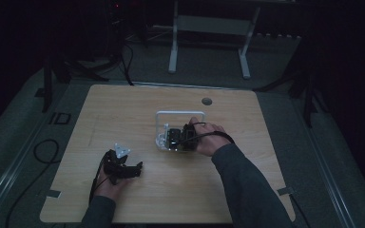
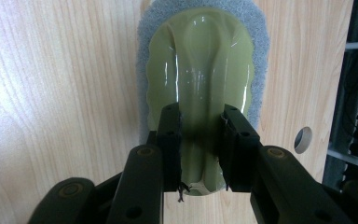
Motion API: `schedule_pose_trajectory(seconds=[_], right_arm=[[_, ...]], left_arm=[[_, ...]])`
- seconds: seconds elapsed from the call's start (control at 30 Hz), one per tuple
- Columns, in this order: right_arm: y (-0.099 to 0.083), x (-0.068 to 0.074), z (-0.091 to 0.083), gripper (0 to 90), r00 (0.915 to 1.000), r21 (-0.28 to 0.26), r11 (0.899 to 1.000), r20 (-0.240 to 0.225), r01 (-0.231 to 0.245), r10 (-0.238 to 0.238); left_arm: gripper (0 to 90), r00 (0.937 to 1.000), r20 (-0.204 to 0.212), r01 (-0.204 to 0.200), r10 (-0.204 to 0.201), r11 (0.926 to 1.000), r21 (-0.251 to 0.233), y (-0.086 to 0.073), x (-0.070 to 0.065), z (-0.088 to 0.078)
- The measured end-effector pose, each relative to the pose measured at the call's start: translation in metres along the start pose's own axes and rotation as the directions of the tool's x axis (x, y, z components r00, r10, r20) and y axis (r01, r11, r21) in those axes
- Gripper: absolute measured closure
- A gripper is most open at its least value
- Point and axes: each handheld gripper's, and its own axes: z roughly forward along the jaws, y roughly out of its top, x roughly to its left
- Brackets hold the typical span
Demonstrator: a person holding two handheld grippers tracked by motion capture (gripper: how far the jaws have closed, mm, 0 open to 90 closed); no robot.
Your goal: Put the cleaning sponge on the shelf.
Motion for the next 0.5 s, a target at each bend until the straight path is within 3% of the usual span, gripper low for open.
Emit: schedule_pose_trajectory(seconds=[0.5], right_arm=[[0.0062,0.0007,0.0097,71.9,0.9998,0.012,1.0,0.011,0.019,-0.019]], left_arm=[[10.4,1.0,0.0,0.0,0.0,1.0,0.0,0.0,0.0,0.0]])
